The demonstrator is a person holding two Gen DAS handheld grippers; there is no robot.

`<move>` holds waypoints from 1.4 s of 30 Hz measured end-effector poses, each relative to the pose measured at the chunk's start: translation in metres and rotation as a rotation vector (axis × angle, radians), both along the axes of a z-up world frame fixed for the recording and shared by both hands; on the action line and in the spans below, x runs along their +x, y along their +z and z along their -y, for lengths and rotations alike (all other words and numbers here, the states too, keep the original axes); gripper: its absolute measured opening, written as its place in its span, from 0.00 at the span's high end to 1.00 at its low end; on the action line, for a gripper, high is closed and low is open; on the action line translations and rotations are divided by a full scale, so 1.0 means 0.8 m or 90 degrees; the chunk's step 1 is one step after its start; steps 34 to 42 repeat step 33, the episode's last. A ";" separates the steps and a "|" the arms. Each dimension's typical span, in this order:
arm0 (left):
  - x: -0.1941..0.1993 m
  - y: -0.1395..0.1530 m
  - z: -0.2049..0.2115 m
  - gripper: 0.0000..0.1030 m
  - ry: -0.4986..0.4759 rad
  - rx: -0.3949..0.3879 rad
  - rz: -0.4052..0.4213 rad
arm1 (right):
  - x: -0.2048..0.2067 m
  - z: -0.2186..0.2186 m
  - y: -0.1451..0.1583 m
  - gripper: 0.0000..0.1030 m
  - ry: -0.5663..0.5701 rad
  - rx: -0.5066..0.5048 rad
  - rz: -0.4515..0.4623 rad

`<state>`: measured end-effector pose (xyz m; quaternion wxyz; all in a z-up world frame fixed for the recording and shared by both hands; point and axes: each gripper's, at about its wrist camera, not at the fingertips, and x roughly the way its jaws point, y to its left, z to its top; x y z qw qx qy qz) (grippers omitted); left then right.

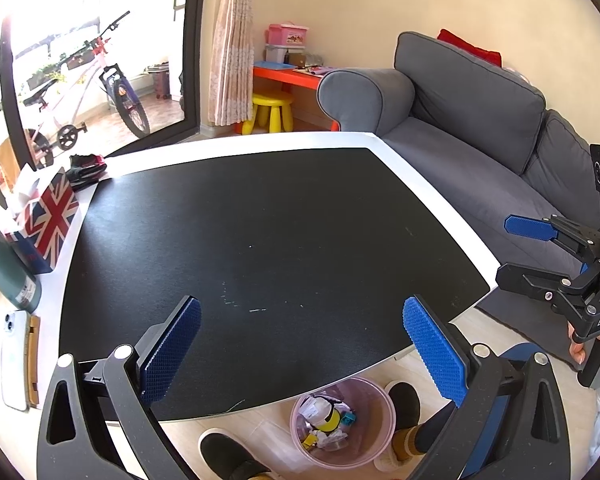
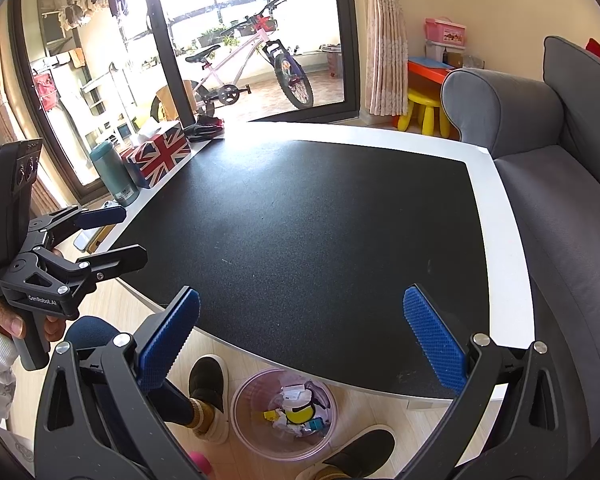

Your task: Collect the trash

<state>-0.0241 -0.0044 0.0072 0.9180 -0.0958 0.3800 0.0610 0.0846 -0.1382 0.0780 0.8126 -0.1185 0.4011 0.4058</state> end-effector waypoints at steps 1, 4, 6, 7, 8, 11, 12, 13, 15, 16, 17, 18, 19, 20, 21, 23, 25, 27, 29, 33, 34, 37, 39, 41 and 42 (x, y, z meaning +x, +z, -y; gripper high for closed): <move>0.000 0.000 0.000 0.06 0.000 0.000 0.000 | 0.000 0.000 0.000 0.03 0.000 0.000 0.000; 0.001 0.000 -0.001 0.06 -0.001 -0.002 0.000 | 0.000 0.000 0.000 0.03 0.000 0.000 0.000; 0.001 0.000 -0.001 0.06 -0.001 0.000 0.000 | 0.000 0.000 0.000 0.03 0.000 0.000 -0.001; 0.001 0.000 -0.001 0.06 -0.001 -0.001 0.000 | -0.001 0.000 -0.001 0.03 0.001 -0.001 -0.001; 0.001 0.000 -0.001 0.06 -0.001 -0.002 0.000 | -0.001 -0.001 -0.001 0.03 0.000 -0.001 0.000; 0.001 -0.001 -0.001 0.06 -0.001 -0.005 0.000 | -0.001 0.000 -0.001 0.03 0.000 0.000 0.000; 0.001 0.000 -0.001 0.06 -0.001 -0.005 0.000 | -0.002 -0.001 -0.001 0.03 0.000 0.000 0.000; 0.001 0.000 -0.001 0.06 -0.001 -0.006 -0.001 | -0.001 0.000 -0.001 0.03 0.000 0.000 -0.001; 0.001 0.000 -0.001 0.06 -0.002 -0.006 0.000 | 0.000 0.000 -0.001 0.03 0.000 0.000 -0.001; 0.001 0.000 -0.002 0.06 -0.003 -0.008 -0.001 | 0.000 0.000 -0.001 0.03 0.000 0.000 -0.001; 0.001 -0.001 -0.002 0.06 -0.003 -0.009 -0.001 | 0.000 0.000 -0.001 0.03 0.000 0.000 -0.001; 0.001 -0.001 -0.002 0.06 -0.003 -0.009 0.000 | -0.001 -0.001 -0.001 0.03 0.000 0.000 -0.001; 0.001 -0.001 -0.003 0.06 -0.003 -0.010 -0.001 | -0.001 -0.001 -0.001 0.03 0.000 0.001 -0.001; 0.001 -0.001 -0.003 0.06 -0.003 -0.011 -0.001 | -0.001 0.000 -0.001 0.03 0.000 0.000 -0.001; 0.001 -0.001 -0.003 0.06 -0.003 -0.012 0.000 | 0.000 0.000 0.000 0.03 0.001 0.000 -0.001; 0.000 -0.001 -0.003 0.06 -0.003 -0.013 0.003 | -0.001 0.000 0.000 0.03 0.000 0.000 -0.001; 0.000 -0.001 -0.002 0.06 -0.006 -0.014 0.004 | -0.001 0.000 -0.001 0.03 0.000 0.001 0.000; 0.001 0.000 0.000 0.06 -0.005 -0.006 0.002 | -0.001 0.000 -0.002 0.03 0.000 0.002 -0.001; 0.002 -0.001 0.002 0.06 -0.004 -0.001 -0.002 | -0.001 0.000 -0.004 0.03 0.002 0.004 0.000; 0.001 -0.001 0.002 0.06 -0.004 -0.004 0.004 | -0.002 0.001 -0.003 0.03 0.001 0.003 -0.001; 0.001 -0.001 0.002 0.06 -0.004 -0.004 0.004 | -0.002 0.001 -0.003 0.03 0.001 0.003 -0.001; 0.001 -0.001 0.002 0.06 -0.004 -0.004 0.004 | -0.002 0.001 -0.003 0.03 0.001 0.003 -0.001; 0.001 -0.001 0.002 0.06 -0.004 -0.004 0.004 | -0.002 0.001 -0.003 0.03 0.001 0.003 -0.001; 0.001 -0.001 0.002 0.06 -0.004 -0.004 0.004 | -0.002 0.001 -0.003 0.03 0.001 0.003 -0.001; 0.001 -0.001 0.002 0.06 -0.004 -0.004 0.004 | -0.002 0.001 -0.003 0.03 0.001 0.003 -0.001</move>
